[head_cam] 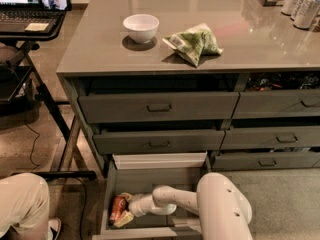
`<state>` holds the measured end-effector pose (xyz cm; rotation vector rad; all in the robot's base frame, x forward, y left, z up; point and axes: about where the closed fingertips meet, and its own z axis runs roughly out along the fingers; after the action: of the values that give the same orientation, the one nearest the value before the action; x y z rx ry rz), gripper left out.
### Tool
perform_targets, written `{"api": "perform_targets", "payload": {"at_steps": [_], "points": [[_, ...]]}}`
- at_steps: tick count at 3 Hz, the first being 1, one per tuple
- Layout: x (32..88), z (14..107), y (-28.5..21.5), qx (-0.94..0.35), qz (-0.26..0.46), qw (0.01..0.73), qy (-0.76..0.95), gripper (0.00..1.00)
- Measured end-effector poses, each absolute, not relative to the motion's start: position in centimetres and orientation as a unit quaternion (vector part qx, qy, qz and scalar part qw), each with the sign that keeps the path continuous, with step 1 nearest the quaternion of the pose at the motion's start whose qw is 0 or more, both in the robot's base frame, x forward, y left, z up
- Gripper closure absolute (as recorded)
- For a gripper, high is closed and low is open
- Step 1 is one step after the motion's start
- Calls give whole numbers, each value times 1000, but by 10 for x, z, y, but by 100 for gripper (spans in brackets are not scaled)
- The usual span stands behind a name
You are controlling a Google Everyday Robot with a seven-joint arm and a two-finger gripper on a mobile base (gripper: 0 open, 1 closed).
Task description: Pick coke can from bottom drawer and place on counter
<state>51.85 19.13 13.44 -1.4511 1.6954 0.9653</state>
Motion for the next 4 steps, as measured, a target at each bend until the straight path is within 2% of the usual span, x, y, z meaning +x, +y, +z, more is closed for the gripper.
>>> {"api": "perform_targets", "payload": {"at_steps": [1, 2, 4], "points": [[521, 150, 176, -553, 368, 366, 651, 89], [528, 192, 142, -555, 347, 396, 644, 100], [503, 326, 70, -586, 337, 412, 611, 100]]}}
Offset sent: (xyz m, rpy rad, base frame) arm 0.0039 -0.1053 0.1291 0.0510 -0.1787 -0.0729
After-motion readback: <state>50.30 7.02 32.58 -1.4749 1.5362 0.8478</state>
